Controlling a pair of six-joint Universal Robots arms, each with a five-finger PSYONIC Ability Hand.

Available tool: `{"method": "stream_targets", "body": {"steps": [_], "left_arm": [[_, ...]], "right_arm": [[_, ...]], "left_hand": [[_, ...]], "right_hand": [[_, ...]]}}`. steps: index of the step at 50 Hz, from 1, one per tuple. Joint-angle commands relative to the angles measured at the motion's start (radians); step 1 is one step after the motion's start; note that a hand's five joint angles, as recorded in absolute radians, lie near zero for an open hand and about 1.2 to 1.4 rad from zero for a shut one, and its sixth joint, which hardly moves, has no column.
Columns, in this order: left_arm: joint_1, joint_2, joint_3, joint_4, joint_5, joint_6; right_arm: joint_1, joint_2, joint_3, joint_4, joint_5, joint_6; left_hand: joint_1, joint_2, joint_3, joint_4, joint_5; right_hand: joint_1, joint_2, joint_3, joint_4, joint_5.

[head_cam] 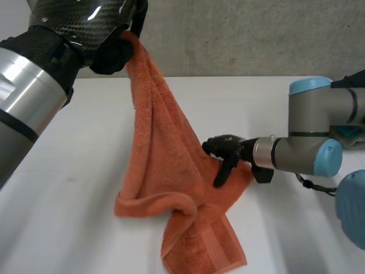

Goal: Fold the laundry.

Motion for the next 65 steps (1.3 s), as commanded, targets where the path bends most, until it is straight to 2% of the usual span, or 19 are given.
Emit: {"method": "stream_targets", "body": {"steps": [1,4,5,7,10,14,19,24,29,35,40,42,45,46,50,52,58,61,65], "left_arm": [[0.086,0.008,-0.025,0.002,0.03,0.019],[0.115,-0.019,-0.011,0.013,0.038,0.019],[0.135,-0.051,0.015,0.036,0.04,0.022],[0.155,-0.093,0.052,0.074,0.035,0.027],[0.206,-0.174,0.16,0.187,0.007,0.024],[0.221,-0.222,0.251,0.28,0.013,0.008],[0.218,-0.246,0.267,0.288,0.052,0.002],[0.234,-0.245,0.103,0.238,0.056,0.017],[0.261,-0.239,-0.165,0.292,0.076,0.043],[0.254,-0.331,-0.423,0.404,0.084,0.059],[0.223,-0.411,-0.451,0.38,0.06,0.065],[0.224,-0.426,-0.438,0.317,0.041,0.059],[0.254,-0.412,-0.419,0.234,0.018,0.048],[0.261,-0.408,-0.416,0.219,0.017,0.043],[0.286,-0.357,-0.413,0.174,-0.002,-0.018],[0.295,-0.311,-0.419,0.162,-0.014,-0.096],[0.349,-0.218,-0.448,0.12,-0.028,-0.352],[0.364,-0.207,-0.462,0.082,-0.029,-0.43],[0.386,-0.223,-0.464,0.022,-0.033,-0.44]], "right_arm": [[-0.022,-0.081,0.015,-0.16,0.094,0.015],[-0.035,-0.164,0.044,-0.309,0.139,0.086],[-0.044,-0.232,0.076,-0.445,0.185,0.15],[-0.047,-0.295,0.114,-0.571,0.222,0.196],[-0.058,-0.453,0.215,-0.913,0.295,0.299],[-0.059,-0.553,0.292,-1.096,0.302,0.313],[-0.05,-0.606,0.329,-1.051,0.302,0.251],[-0.048,-0.593,0.383,-0.86,0.299,0.136],[-0.047,-0.522,0.493,-0.712,0.302,0.011],[-0.032,-0.41,0.622,-0.659,0.303,-0.088],[-0.028,-0.403,0.666,-0.621,0.3,-0.083],[-0.03,-0.431,0.697,-0.622,0.296,-0.066],[-0.033,-0.463,0.737,-0.635,0.296,-0.055],[-0.036,-0.475,0.755,-0.647,0.296,-0.05],[-0.047,-0.492,0.783,-0.667,0.292,-0.044],[-0.051,-0.497,0.791,-0.674,0.289,-0.035],[-0.053,-0.491,0.803,-0.679,0.288,-0.032],[-0.053,-0.488,0.805,-0.681,0.288,-0.032],[-0.051,-0.486,0.805,-0.681,0.288,-0.032]], "left_hand": [[0.239,0.202,0.204,0.196,0.244],[0.239,0.202,0.204,0.196,0.244],[0.239,0.202,0.204,0.196,0.244],[0.239,0.202,0.204,0.196,0.244],[0.239,0.202,0.204,0.196,0.244],[0.239,0.202,0.204,0.196,0.244],[0.239,0.202,0.204,0.196,0.244],[0.239,0.202,0.204,0.196,0.244],[0.239,0.202,0.204,0.196,0.244],[0.239,0.202,0.204,0.196,0.244],[0.239,0.202,0.204,0.196,0.244],[0.132,0.095,0.097,0.089,0.137],[-0.296,-0.333,-0.331,-0.339,-0.291],[-0.344,-0.381,-0.379,-0.387,-0.339],[-0.552,-0.589,-0.588,-0.596,-0.547],[-0.664,-0.701,-0.7,-0.707,-0.659],[-0.691,-0.728,-0.726,-0.734,-0.686],[-0.688,-0.725,-0.723,-0.731,-0.683],[-0.688,-0.725,-0.723,-0.731,-0.683]], "right_hand": [[0.762,0.762,0.767,0.77,0.761],[0.762,0.762,0.767,0.77,0.761],[0.762,0.762,0.767,0.77,0.761],[0.762,0.762,0.767,0.77,0.761],[0.762,0.762,0.767,0.77,0.761],[0.762,0.762,0.767,0.77,0.761],[0.762,0.762,0.767,0.77,0.761],[0.762,0.762,0.767,0.77,0.761],[0.762,0.762,0.767,0.77,0.761],[0.762,0.762,0.767,0.77,0.761],[0.762,0.762,0.767,0.77,0.761],[0.762,0.762,0.767,0.77,0.761],[0.762,0.762,0.767,0.77,0.761],[0.762,0.762,0.767,0.77,0.761],[0.762,0.762,0.767,0.77,0.761],[0.762,0.762,0.767,0.77,0.761],[0.762,0.762,0.767,0.77,0.761],[0.762,0.762,0.767,0.77,0.761],[0.762,0.762,0.767,0.77,0.761]]}}
